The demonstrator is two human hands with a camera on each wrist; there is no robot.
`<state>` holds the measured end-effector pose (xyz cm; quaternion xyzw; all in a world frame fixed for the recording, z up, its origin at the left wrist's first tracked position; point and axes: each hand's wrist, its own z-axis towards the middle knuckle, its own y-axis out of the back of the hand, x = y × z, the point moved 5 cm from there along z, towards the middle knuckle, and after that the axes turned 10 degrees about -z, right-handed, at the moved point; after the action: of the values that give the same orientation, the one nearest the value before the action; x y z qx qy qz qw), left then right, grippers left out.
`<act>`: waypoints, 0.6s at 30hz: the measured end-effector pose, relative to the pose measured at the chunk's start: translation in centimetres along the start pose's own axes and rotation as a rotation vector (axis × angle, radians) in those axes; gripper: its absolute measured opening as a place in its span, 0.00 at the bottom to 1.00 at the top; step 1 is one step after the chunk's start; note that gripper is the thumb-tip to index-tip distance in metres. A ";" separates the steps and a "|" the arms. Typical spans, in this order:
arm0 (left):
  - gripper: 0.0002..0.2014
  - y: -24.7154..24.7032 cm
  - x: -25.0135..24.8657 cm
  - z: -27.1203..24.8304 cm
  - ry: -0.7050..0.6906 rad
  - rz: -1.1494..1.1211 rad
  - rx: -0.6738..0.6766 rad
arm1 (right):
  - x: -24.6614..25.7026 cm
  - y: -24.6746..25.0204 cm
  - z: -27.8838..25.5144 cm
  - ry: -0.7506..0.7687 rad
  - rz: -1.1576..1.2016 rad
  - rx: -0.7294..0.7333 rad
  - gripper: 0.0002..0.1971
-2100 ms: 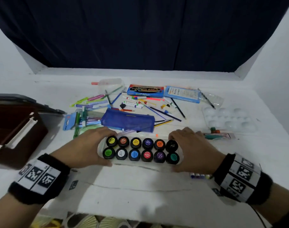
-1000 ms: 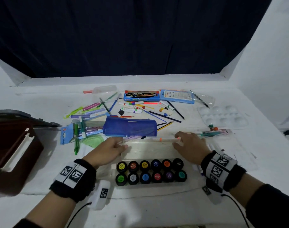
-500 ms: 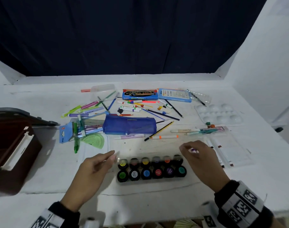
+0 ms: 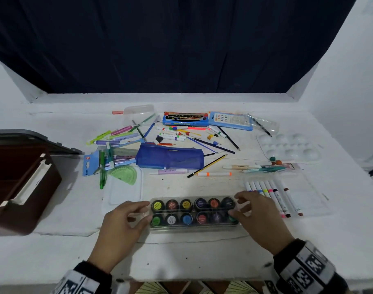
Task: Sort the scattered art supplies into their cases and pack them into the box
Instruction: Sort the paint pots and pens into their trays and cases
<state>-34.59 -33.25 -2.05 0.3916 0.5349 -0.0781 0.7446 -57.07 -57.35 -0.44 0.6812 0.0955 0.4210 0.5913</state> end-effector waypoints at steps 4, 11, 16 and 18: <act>0.17 0.2 0.3 0.3 0.136 0.113 -0.006 | 0.0 0.4 0.4 0.001 -0.173 0.095 0.24; 0.10 0.4 -0.1 0.8 0.220 0.195 0.023 | 1.8 1.3 0.9 -0.017 -0.208 0.221 0.19; 0.08 0.1 -1.1 0.7 0.183 0.151 0.008 | 3.7 2.0 0.9 0.070 -0.311 0.235 0.20; 0.09 -0.1 -0.8 0.6 0.178 0.125 0.000 | 4.6 2.0 0.7 0.112 -0.381 0.250 0.22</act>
<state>-34.56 -33.97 -1.35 0.4297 0.5734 0.0034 0.6976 -54.39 -55.55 3.47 0.6942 0.3066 0.3239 0.5650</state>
